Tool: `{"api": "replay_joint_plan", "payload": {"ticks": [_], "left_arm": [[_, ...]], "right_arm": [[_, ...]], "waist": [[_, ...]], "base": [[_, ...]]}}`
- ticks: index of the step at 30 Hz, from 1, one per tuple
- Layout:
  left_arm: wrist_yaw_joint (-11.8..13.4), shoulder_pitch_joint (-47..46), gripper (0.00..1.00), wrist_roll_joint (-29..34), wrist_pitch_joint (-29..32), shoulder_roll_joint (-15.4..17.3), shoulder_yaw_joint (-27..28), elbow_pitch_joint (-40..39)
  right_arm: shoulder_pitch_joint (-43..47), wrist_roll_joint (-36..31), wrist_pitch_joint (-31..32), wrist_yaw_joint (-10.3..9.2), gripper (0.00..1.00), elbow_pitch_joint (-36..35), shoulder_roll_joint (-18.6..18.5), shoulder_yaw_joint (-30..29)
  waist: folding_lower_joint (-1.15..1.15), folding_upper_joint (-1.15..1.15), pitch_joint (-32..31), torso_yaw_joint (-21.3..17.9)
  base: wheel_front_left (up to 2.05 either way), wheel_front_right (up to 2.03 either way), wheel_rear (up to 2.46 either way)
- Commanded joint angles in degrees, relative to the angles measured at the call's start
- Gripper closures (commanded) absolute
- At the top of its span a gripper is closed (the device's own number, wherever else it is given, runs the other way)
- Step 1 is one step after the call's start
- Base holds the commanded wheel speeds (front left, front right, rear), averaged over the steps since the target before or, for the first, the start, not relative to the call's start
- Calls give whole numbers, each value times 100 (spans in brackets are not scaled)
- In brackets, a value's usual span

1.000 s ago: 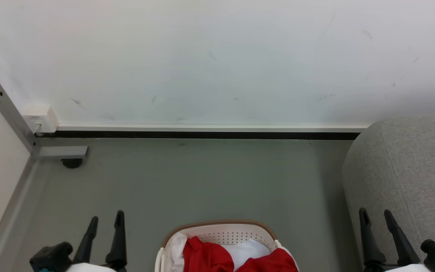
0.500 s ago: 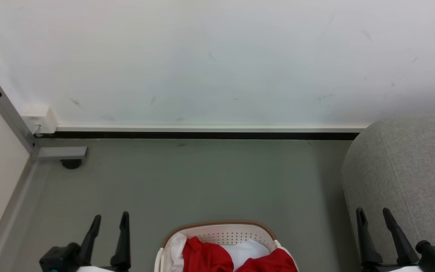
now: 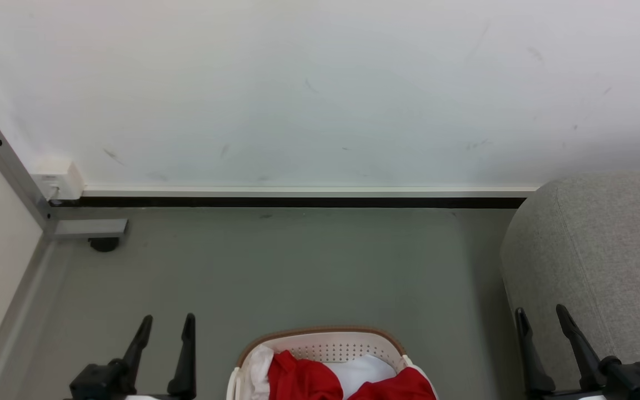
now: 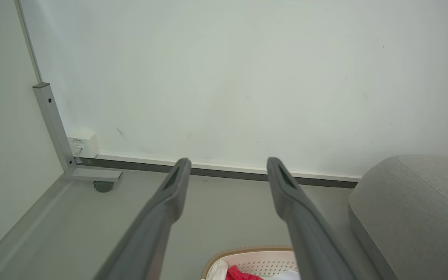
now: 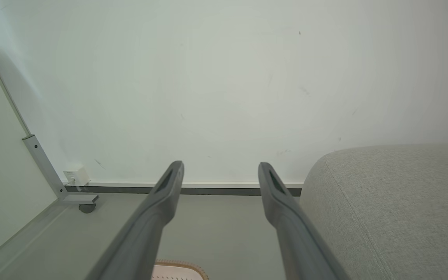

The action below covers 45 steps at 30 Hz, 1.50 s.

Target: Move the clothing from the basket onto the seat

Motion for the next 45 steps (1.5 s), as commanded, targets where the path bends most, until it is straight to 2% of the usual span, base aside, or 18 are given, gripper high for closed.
{"api": "replay_joint_plan", "payload": {"ticks": [1,13,45], "left_arm": [[-24,28,0,206,-76,18,17,-4],[-65,63,0,538,-189,-6,67,-23],[-90,10,0,160,-187,-30,60,4]], "right_arm": [[69,-173,-54,-9,0,-21,-3,10],[86,-542,-167,-10,0,-36,-1,33],[80,-400,-170,-10,0,-49,26,10]], "waist": [[0,0,-3,-5],[0,0,-10,-16],[0,0,65,-138]], "base": [[0,0,0],[0,0,0],[0,0,0]]}}
